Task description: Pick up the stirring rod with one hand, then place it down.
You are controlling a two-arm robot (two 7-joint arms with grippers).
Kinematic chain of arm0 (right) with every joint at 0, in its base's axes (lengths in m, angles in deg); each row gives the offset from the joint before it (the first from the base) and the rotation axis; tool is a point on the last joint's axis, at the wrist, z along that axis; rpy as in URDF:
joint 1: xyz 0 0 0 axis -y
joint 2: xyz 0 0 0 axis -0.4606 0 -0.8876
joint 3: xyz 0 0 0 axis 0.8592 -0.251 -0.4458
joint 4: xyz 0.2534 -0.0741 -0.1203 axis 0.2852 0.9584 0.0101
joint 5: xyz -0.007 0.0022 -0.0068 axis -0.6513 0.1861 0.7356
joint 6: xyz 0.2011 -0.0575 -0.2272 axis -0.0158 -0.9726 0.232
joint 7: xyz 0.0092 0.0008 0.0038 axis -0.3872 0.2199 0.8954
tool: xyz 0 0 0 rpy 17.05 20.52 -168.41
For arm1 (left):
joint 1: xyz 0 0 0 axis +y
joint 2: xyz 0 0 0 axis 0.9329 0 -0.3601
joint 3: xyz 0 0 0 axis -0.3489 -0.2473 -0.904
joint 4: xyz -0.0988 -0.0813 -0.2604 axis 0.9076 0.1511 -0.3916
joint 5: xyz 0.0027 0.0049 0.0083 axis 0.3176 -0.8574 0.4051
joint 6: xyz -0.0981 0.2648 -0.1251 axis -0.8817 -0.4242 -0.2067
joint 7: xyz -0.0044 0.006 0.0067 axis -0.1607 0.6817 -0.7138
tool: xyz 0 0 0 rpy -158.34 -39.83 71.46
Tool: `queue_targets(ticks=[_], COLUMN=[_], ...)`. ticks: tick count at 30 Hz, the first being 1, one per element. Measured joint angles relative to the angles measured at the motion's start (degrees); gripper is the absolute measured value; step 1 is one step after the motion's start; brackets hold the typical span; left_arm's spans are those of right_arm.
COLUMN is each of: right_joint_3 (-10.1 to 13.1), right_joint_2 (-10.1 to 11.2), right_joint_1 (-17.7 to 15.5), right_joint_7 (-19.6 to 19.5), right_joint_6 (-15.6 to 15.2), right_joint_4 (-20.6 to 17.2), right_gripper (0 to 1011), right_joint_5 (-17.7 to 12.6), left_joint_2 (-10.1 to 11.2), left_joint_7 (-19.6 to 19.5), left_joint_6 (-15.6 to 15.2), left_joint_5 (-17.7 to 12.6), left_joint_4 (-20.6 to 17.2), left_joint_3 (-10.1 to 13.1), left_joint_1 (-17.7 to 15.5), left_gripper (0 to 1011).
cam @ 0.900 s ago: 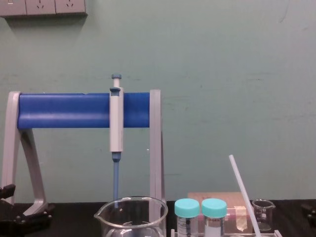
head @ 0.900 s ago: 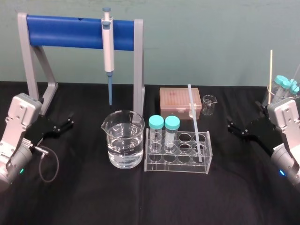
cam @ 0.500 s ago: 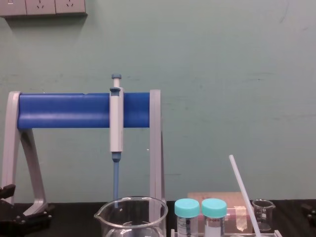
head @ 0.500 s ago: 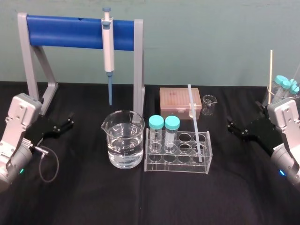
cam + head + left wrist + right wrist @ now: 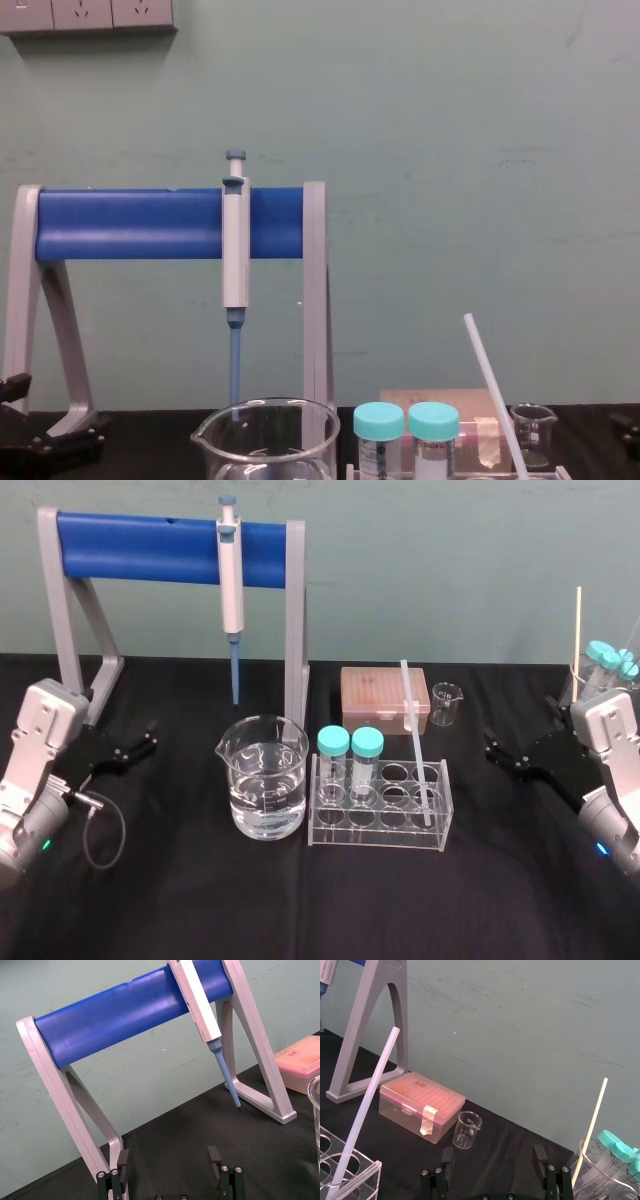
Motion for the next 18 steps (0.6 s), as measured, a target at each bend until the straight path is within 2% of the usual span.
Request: queue_targets(ticks=[18], right_joint_3=[0.0], right_joint_2=[0.0], right_joint_1=[0.0], right_joint_7=[0.0], right_joint_6=[0.0], right_joint_4=[0.0], right_gripper=[1003], right_joint_5=[0.0], left_joint_2=[0.0], left_joint_7=[0.0], left_joint_6=[0.0], left_joint_5=[0.0], left_joint_4=[0.0], left_joint_3=[0.0], left_joint_1=[0.0], left_gripper=[1000])
